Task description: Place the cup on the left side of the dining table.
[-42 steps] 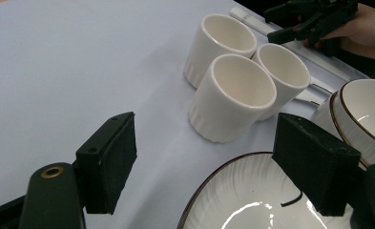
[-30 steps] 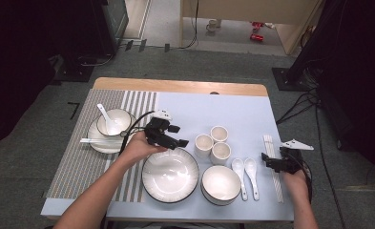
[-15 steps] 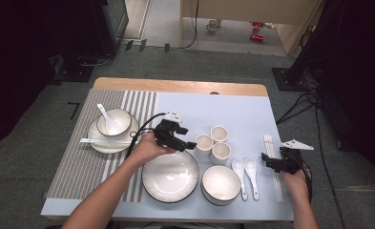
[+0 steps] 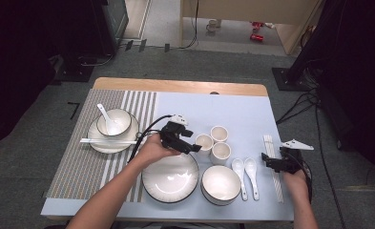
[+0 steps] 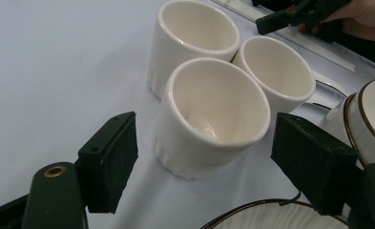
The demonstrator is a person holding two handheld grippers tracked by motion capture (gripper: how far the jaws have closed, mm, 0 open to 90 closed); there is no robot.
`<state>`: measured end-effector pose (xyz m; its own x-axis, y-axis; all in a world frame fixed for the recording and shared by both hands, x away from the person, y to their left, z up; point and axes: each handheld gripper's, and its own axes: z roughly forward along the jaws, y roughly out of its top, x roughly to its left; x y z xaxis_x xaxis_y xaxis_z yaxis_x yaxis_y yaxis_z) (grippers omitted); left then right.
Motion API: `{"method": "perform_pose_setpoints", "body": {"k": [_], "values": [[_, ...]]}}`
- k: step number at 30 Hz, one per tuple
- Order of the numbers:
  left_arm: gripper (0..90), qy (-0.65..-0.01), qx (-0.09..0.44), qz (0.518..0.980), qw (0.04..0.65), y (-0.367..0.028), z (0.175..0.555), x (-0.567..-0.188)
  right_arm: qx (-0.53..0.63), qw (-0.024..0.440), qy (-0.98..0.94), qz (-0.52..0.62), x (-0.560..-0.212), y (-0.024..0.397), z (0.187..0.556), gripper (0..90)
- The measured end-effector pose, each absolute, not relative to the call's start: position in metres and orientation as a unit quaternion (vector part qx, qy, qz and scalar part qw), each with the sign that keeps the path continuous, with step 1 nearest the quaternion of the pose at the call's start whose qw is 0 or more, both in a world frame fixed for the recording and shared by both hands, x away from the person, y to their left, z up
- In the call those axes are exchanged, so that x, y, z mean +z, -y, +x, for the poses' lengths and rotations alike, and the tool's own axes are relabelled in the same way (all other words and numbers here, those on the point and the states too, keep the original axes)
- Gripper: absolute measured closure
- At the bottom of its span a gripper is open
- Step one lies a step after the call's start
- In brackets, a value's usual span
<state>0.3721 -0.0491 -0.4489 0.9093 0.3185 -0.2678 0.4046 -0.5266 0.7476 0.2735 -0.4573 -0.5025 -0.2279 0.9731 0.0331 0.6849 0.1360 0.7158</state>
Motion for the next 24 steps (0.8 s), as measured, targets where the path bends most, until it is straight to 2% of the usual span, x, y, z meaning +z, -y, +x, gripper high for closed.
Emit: {"method": "perform_pose_setpoints", "body": {"k": [24], "values": [[23.6,-0.202,-0.040,0.877,0.434,0.075,0.368,-0.463,0.314,0.229,-0.718,0.578,-0.502,0.457,0.274,15.7]]}}
